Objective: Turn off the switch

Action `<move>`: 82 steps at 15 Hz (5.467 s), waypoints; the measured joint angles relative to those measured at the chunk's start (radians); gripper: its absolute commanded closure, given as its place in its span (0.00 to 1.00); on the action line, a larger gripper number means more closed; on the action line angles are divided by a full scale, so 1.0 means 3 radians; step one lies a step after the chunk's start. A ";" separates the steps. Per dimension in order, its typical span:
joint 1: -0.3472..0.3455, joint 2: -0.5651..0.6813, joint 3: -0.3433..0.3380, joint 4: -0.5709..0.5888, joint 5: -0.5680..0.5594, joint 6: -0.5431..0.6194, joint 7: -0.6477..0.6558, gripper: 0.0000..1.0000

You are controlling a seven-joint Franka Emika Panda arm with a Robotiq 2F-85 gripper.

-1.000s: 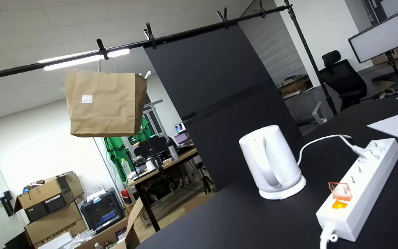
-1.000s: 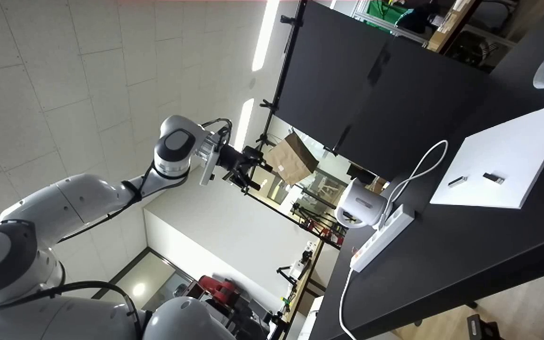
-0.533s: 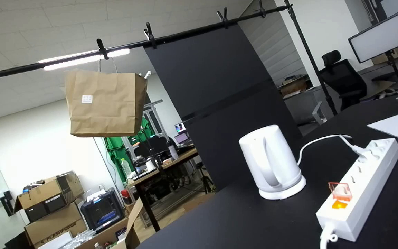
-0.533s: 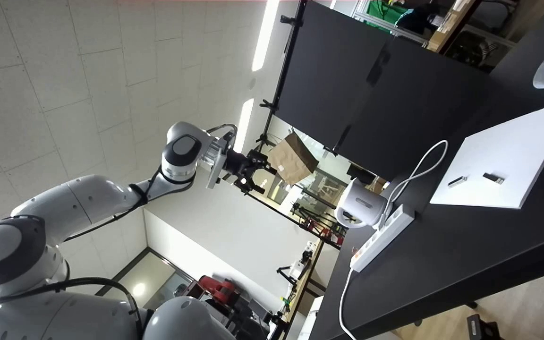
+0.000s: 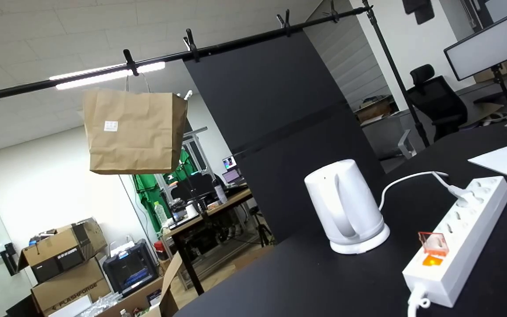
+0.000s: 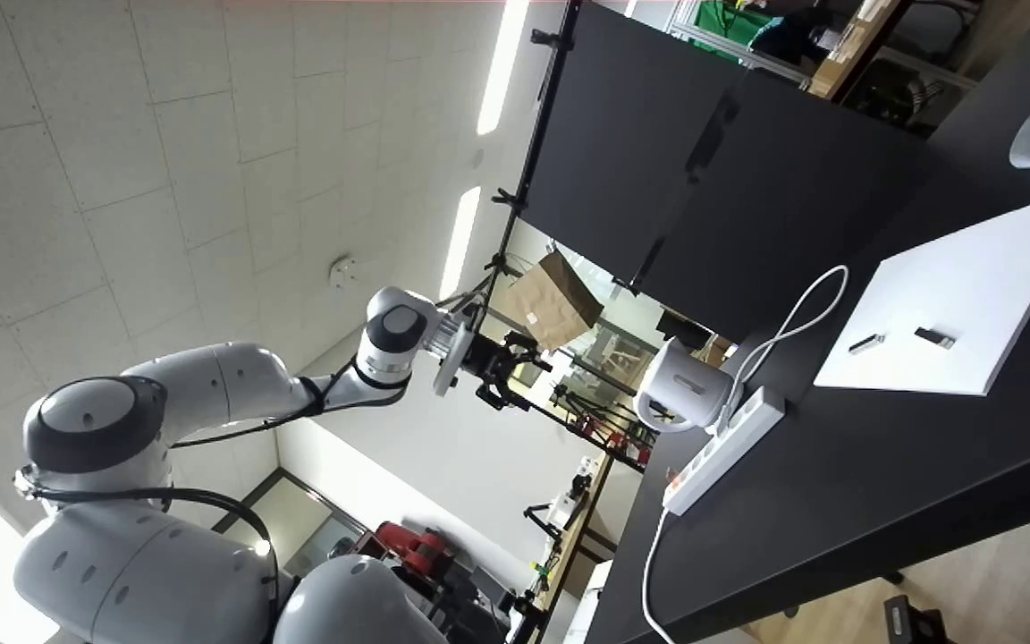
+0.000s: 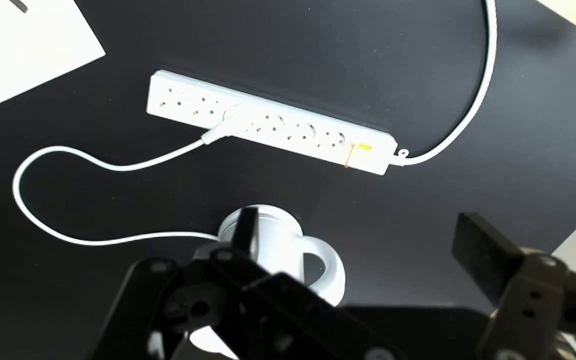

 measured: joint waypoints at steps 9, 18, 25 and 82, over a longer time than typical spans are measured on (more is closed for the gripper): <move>0.0121 0.0313 0.0238 0.0035 -0.0211 0.0075 0.0015 0.00; 0.0121 0.0312 0.0236 0.0034 -0.0211 0.0075 0.0013 0.00; 0.0119 0.0548 0.0238 0.0040 -0.0279 0.0628 0.0013 0.47; 0.0868 0.2348 -0.0243 0.0110 -0.1255 0.2415 0.1267 1.00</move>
